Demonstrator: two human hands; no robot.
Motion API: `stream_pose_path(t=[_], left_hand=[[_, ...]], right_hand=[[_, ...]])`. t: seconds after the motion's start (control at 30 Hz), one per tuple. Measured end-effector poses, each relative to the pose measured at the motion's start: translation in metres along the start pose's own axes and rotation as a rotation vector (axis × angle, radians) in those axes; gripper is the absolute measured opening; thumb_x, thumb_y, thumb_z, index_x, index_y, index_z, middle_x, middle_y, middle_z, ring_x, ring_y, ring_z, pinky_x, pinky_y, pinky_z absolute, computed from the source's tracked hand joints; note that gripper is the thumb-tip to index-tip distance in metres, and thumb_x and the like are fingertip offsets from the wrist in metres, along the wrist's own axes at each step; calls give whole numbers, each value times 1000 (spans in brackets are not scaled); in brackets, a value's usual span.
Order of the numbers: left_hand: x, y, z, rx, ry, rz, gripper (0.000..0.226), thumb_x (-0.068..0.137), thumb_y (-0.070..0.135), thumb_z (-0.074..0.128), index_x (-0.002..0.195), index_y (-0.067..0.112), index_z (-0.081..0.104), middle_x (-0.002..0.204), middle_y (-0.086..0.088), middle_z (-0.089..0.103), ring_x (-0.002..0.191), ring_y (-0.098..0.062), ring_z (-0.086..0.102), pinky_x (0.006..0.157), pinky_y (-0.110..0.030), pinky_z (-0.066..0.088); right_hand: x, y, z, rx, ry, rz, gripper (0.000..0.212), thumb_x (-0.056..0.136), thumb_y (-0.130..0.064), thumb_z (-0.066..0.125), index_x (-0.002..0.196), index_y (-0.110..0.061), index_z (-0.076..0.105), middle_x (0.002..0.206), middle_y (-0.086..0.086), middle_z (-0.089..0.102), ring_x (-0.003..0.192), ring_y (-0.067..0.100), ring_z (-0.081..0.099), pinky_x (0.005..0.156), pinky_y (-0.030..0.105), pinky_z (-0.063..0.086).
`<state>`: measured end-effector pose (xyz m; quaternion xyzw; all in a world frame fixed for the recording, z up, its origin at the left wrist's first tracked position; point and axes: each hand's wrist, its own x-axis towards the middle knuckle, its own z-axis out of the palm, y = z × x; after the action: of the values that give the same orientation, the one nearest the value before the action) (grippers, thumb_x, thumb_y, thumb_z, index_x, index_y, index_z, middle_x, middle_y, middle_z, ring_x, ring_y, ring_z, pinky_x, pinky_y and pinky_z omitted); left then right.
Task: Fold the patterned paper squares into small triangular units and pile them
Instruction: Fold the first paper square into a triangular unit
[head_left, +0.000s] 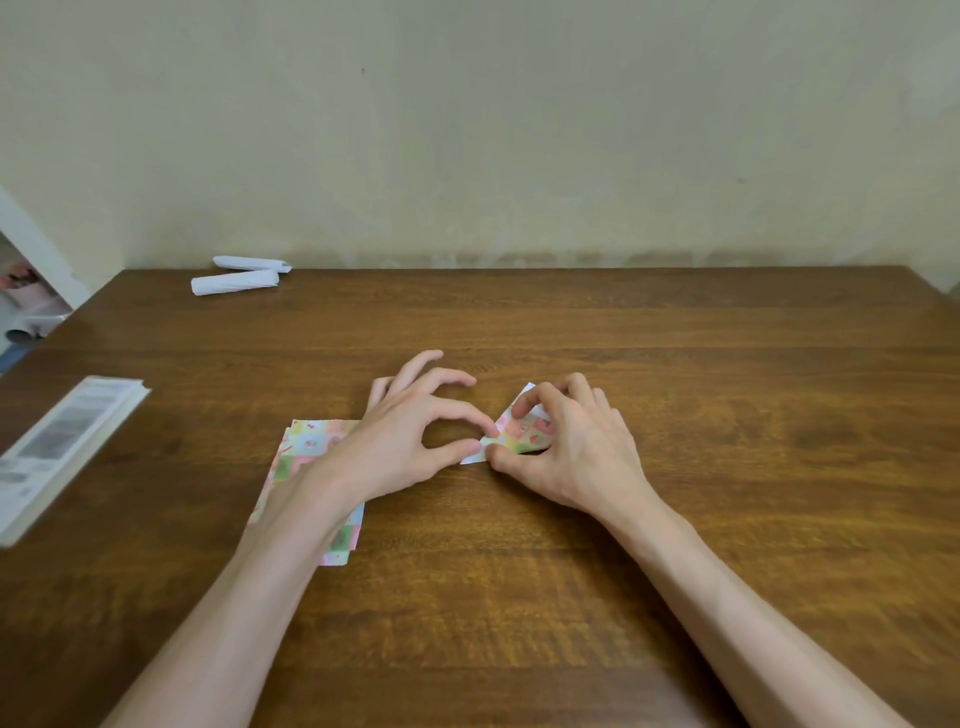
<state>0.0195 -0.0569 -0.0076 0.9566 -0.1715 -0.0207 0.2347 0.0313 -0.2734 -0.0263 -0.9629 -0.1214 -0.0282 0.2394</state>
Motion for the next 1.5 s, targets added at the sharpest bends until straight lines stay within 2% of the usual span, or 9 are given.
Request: stream_pose_path(t=[0.1,0.27,0.4,0.57,0.73,0.87,1.03,1.3,1.5], left_hand=[[0,0,-1,6,-5,-1,17,95,48,68,110,56,71,152,27,38,155,-3,1,120,-40,8],[0,1,3,14,33,17,18,88,56,70,106,57,70,150,27,40,155,-2,3,117,-35,9],[2,1,2,20,11,0,20,87,56,71,108,55,71,150,28,39,155,-2,3,115,-34,9],[1,2,3,8,16,-1,21,89,58,69,109,53,71,149,29,41,154,0,5,115,-33,9],[3,2,6,13,44,4,20,86,58,72,105,53,71,146,29,43,153,1,9,115,-35,12],[4,2,7,12,40,2,21,87,57,71,107,51,72,146,29,43,152,2,10,112,-32,10],[5,3,16,-3,133,-11,19,84,60,73,99,48,74,138,27,51,150,0,19,113,-37,18],[8,4,16,11,98,-28,14,84,58,75,95,54,68,138,28,49,150,-1,19,113,-38,19],[8,4,15,35,93,22,16,87,54,74,102,48,71,141,29,48,149,2,18,112,-36,18]], right_hand=[[-1,-1,-1,-5,5,-2,62,64,-82,61,111,-40,59,112,-13,42,107,13,46,89,31,38],[0,0,-3,10,-22,4,57,69,-77,73,112,-41,60,115,-13,43,110,12,46,93,31,37],[3,1,-10,72,-85,33,55,70,-70,76,114,-41,61,121,-13,45,118,12,45,97,30,35],[2,-1,-11,63,-92,30,55,71,-70,77,115,-40,62,121,-12,45,118,12,45,100,32,38],[3,1,-19,134,-150,49,47,73,-59,81,113,-41,65,123,-12,45,122,11,45,104,33,40],[4,1,-19,138,-147,43,47,72,-58,82,113,-41,65,122,-12,45,122,11,45,103,34,41],[6,3,-22,185,-169,44,42,73,-53,83,110,-43,66,120,-12,45,122,11,46,107,38,43],[9,8,-23,249,-202,39,38,76,-43,86,108,-45,65,119,-11,45,117,12,49,104,40,47],[10,12,-20,280,-184,11,56,76,-37,85,120,-46,52,112,-10,44,108,13,48,102,45,49]])
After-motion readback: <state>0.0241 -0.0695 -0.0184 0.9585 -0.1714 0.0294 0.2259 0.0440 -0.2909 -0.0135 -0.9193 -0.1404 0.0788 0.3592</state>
